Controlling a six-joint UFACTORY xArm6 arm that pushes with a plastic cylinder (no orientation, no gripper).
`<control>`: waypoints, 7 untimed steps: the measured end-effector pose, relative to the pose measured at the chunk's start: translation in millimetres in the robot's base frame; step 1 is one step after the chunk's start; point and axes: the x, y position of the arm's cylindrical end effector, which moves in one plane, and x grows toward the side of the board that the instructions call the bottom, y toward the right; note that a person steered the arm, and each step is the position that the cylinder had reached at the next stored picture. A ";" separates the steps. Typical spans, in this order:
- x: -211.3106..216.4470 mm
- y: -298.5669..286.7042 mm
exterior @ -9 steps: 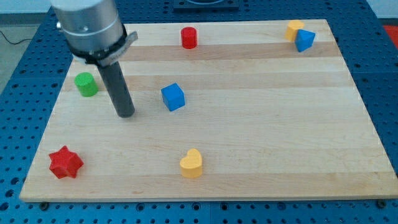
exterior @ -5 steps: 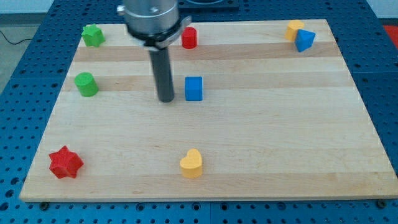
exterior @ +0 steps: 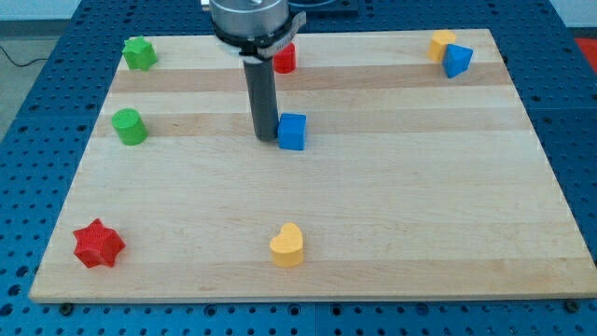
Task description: Slide the blue cube into the bottom side of the red circle
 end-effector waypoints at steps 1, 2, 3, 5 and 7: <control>44.5 2.0; 49.1 28.1; 15.8 34.5; -67.7 34.5; -114.1 34.5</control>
